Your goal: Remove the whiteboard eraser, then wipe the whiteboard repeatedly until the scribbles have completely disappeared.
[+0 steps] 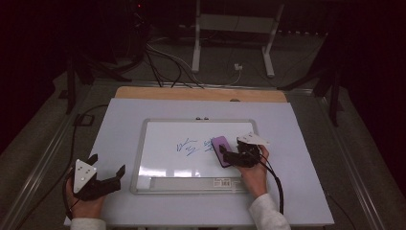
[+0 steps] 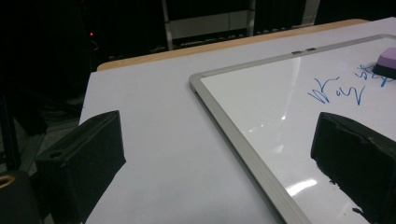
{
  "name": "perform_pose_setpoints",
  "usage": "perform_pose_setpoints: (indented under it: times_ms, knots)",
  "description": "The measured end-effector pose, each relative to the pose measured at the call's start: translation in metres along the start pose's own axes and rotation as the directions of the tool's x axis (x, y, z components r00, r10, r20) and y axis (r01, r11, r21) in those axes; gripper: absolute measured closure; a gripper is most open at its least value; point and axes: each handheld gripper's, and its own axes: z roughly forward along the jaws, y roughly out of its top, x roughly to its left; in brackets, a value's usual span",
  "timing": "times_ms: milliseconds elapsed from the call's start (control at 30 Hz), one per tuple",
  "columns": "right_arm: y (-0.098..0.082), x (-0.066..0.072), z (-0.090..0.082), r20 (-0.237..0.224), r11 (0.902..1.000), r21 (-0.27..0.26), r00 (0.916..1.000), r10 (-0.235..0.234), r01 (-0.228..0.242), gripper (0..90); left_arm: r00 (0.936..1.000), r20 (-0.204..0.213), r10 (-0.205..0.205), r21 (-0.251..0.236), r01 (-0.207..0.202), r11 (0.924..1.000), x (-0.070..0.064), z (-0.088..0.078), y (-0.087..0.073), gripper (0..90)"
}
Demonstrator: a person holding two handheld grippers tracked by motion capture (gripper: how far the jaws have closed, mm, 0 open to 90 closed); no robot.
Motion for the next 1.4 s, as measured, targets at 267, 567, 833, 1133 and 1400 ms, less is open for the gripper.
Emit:
perform_pose_setpoints:
  times_ms: [267, 567, 833, 1133, 1400]
  knots:
    - [-0.002, 0.001, 0.007, -0.013, 0.9987, 0.051, 0.9999, 0.008, -0.007, 6.4, 1.0, 0.003, 0.001, 0.002, -0.001, 1.0, 0.0, 0.0, 0.0, 3.7]
    - [-0.003, 0.003, 0.016, 0.001, 0.9962, 0.088, 1.0, 0.001, -0.001, 3.2, 1.0, 0.004, -0.001, 0.001, 0.001, 1.0, -0.001, 0.001, -0.001, 3.7]
    - [-0.002, 0.003, 0.026, 0.032, 0.9895, 0.144, 0.9995, 0.005, -0.01, 5.6, 1.0, 0.005, -0.003, 0.002, 0.003, 1.0, 0.0, 0.001, -0.001, 3.7]
    - [-0.003, 0.006, 0.033, 0.044, 0.9807, 0.196, 0.999, -0.009, 0.001, 18.4, 1.0, 0.007, -0.002, 0.006, 0.002, 1.0, 0.0, 0.002, -0.002, 3.6]
    - [-0.002, 0.011, 0.033, 0.019, 0.9795, 0.201, 0.9996, -0.021, 0.017, 39.0, 1.0, 0.008, -0.003, 0.008, 0.002, 1.0, 0.0, 0.002, -0.002, 3.7]
